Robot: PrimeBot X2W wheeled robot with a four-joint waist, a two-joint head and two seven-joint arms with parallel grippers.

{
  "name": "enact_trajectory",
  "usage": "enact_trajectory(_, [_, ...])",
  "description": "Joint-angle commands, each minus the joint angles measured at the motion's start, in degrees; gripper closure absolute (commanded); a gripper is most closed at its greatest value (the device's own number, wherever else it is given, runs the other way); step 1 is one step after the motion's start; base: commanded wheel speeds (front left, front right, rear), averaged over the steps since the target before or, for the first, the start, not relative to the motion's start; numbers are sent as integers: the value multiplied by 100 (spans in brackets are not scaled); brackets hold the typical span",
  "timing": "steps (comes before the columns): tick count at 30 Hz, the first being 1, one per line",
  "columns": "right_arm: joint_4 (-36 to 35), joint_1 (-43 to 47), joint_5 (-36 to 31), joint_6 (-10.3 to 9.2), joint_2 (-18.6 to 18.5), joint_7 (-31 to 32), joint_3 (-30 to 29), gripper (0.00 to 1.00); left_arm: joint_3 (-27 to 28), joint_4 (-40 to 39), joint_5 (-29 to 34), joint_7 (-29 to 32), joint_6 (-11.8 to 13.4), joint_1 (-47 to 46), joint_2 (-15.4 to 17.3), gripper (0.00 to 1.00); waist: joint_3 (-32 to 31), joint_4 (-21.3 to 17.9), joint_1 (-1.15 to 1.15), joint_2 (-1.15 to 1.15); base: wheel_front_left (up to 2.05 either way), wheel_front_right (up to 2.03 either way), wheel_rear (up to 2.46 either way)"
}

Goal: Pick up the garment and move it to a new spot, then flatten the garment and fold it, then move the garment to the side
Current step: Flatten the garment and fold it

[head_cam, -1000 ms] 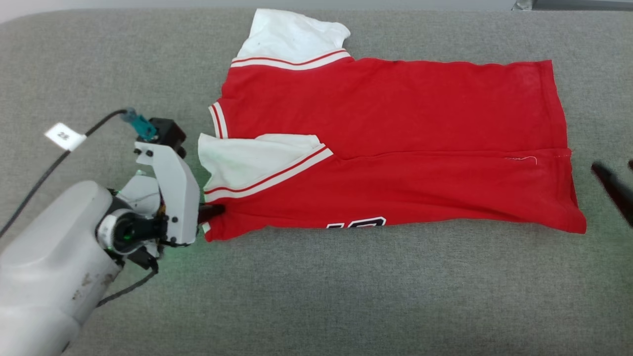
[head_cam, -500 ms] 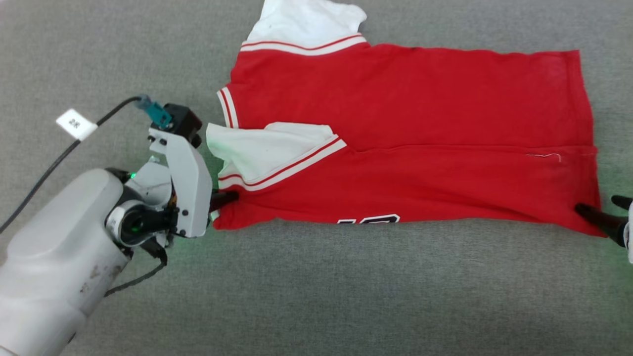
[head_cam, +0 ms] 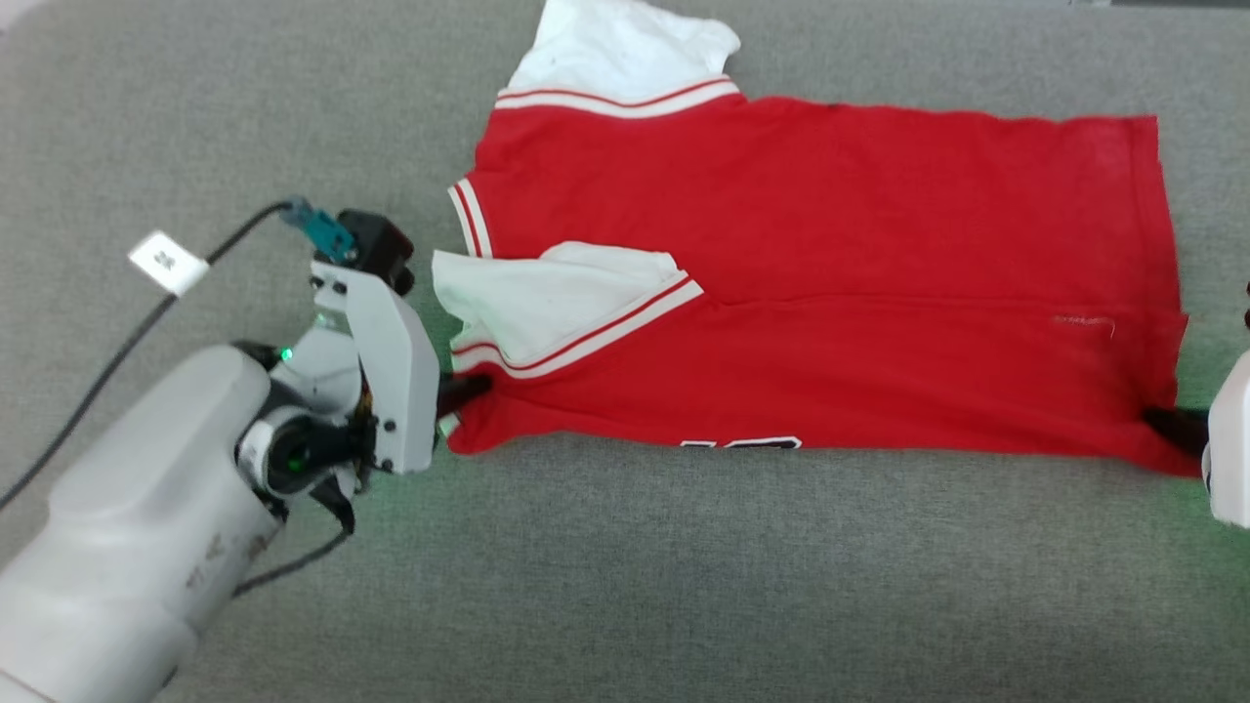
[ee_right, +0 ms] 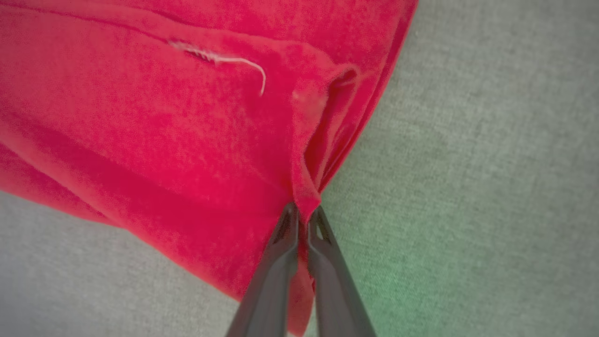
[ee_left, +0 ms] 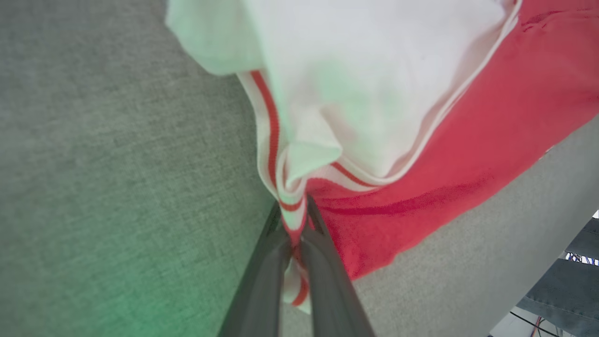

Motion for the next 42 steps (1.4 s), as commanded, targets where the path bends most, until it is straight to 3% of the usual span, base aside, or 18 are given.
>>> enact_trajectory(1, [100,249,38,-6,-17,18,63,100,-124,7,-37,31,-37,328,-48,100,-192,-15,0,-1,0,0,0])
enact_trajectory(9, [-220,796,263,-6,-188,-102,-48,100,-43,-710,-140,-331,82,1039,434,100,-625,-28,0,-1,0,0,0])
enact_trajectory(21, [-939,1842,396,-6,-362,-101,-465,100,47,-2538,-184,-811,802,2157,1177,100,-720,15,0,-1,0,0,0])
enact_trajectory(22, [-1002,1869,353,-6,-338,-150,-513,70,78,-2631,-173,-871,858,2206,1204,100,-728,13,0,-1,0,0,0])
enact_trajectory(23, [-1051,1892,316,-6,-312,-220,-573,54,112,-2716,-177,-947,903,2258,1226,100,-735,13,0,-1,0,0,0])
enact_trajectory(24, [-1110,1910,270,-5,-276,-324,-642,2,157,-2787,-144,-1062,950,2301,1247,85,-743,13,0,-1,0,0,0])
enact_trajectory(25, [-1141,1915,218,-5,-225,-452,-732,0,216,-2847,-123,-1198,1007,2360,1260,55,-752,16,0,-1,0,0,0])
enact_trajectory(26, [-1175,1904,153,-5,-165,-600,-824,0,263,-2913,-81,-1343,1043,2407,1272,3,-761,19,0,-1,0,0,0])
enact_trajectory(31, [-1349,1851,-293,-5,217,-1775,-1376,0,742,-3158,123,-2598,1354,2795,1251,0,-810,59,0,-1,0,0,0])
enact_trajectory(38, [-1277,1794,-951,-5,976,-3356,-2025,0,1328,-3057,874,-4519,1832,3147,1141,0,-777,131,0,-1,0,0,0])
enact_trajectory(42, [-1210,1585,-1255,-5,1418,-4035,-2167,0,1640,-2781,1115,-5008,1766,2875,1026,0,-695,57,0,-1,0,0,0])
